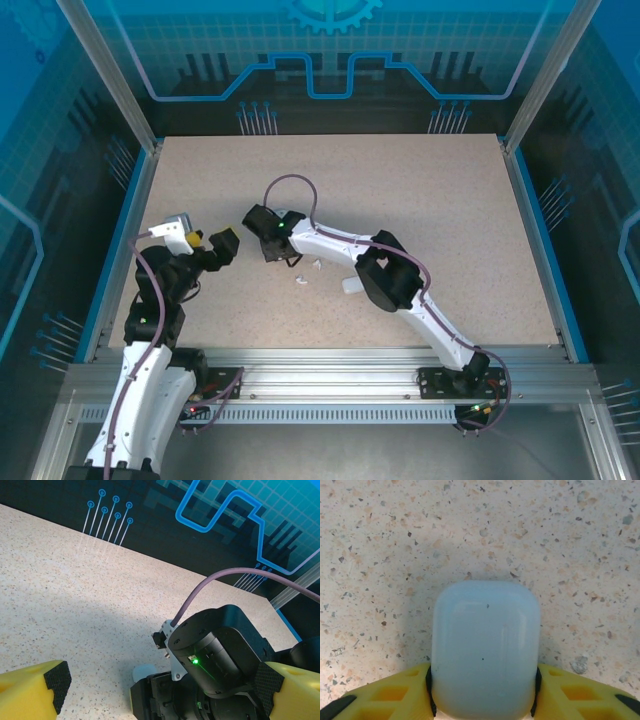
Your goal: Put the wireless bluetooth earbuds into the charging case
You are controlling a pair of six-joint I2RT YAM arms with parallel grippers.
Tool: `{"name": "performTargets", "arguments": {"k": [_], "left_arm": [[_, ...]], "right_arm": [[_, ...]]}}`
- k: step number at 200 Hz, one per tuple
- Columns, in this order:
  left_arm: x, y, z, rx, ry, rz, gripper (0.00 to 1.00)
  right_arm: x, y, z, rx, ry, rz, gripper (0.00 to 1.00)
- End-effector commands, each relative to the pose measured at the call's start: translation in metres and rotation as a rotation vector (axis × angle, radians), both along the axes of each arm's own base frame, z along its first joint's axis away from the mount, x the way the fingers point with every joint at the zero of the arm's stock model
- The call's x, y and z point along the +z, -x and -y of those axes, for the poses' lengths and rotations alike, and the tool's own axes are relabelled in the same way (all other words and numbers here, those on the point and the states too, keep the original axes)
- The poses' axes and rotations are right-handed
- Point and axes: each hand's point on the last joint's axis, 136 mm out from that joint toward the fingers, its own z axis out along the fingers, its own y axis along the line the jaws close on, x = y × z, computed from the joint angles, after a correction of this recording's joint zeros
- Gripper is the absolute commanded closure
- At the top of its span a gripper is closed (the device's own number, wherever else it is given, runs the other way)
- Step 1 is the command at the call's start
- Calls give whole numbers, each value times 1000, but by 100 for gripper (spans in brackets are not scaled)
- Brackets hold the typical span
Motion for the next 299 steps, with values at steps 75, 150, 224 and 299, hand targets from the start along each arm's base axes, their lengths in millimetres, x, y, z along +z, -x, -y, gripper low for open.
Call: {"name": "performTargets", "arguments": {"k": [75,150,224,299], "left_arm": [[-48,-2,14,-29,222,-220,2],[-75,-38,55,-297,440,-401,13],[-63,-32,95,-552,544,-460,17],[-56,-17,155,-799,519,-530,19]], "right_arm": [[32,14,18,278,-28,92,52],[56,54,46,540,-137,149,53],[109,91,79,751,-198,345,54],[137,94,78,812,-197,404,54]]}}
